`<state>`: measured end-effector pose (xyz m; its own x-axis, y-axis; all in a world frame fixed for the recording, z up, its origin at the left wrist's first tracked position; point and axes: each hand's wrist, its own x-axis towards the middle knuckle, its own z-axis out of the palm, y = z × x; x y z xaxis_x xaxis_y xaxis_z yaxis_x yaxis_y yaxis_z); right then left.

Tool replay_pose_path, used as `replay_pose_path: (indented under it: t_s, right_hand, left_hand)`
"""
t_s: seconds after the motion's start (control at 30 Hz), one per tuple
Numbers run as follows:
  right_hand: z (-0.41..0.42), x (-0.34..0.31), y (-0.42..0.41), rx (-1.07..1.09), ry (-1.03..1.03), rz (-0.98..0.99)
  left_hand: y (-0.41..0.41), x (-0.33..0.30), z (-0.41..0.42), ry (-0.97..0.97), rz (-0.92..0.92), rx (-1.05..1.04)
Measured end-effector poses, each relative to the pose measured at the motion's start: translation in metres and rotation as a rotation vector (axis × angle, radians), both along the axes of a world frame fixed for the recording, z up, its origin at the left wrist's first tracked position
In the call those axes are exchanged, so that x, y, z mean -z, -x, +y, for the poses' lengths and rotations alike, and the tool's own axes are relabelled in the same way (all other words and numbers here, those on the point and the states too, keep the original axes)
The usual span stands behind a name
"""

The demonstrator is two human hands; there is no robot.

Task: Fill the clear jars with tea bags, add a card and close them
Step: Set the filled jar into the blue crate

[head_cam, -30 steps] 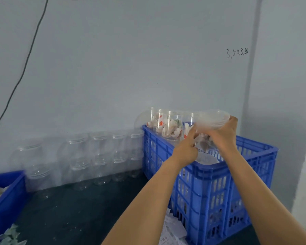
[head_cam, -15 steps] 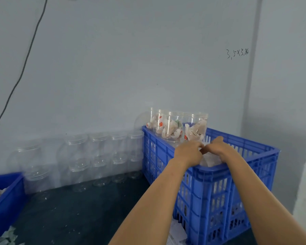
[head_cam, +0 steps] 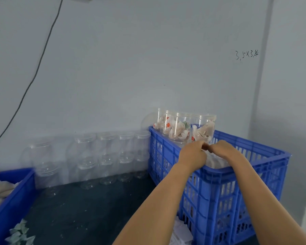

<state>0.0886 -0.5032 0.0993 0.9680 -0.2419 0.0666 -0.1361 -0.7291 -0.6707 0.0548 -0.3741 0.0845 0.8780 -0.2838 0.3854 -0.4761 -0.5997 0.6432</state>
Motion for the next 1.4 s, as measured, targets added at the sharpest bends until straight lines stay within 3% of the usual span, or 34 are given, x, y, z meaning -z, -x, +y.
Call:
replay_pose_path:
  t_s: [0.17,0.27,0.37,0.5,0.7,0.87,1.0,1.23,1.4]
  right_hand:
    - [0.029,-0.015,0.019,0.051,-0.049,-0.374]
    - [0.065,-0.027,0.036,-0.008,-0.086,-0.576]
    - [0.108,-0.031,0.044,-0.093,-0.197,-0.647]
    - [0.166,-0.012,0.035,-0.235,-0.283,-0.555]
    - [0.247,0.047,0.001,-0.352,-0.411,-0.270]
    - [0.313,0.082,-0.020,-0.444,-0.593,-0.114]
    - [0.363,0.096,-0.035,-0.456,-0.879,0.017]
    - [0.413,0.112,-0.063,-0.513,-0.842,-0.068]
    - [0.429,0.119,-0.078,-0.526,-0.808,-0.131]
  left_hand:
    - [0.011,0.017,0.034,0.407,-0.127,-0.080]
    - [0.011,0.031,0.068,0.470,-0.135,-0.183]
    - [0.010,0.048,0.111,0.471,-0.093,-0.312]
    - [0.010,0.074,0.174,0.513,-0.045,-0.483]
    - [0.008,0.110,0.270,0.599,0.023,-0.680]
    - [-0.003,0.124,0.340,0.602,0.045,-0.812]
    - [-0.032,0.120,0.374,0.575,0.083,-0.795]
    - [-0.094,0.121,0.399,0.515,0.075,-0.739]
    - [-0.127,0.128,0.409,0.586,0.102,-0.670]
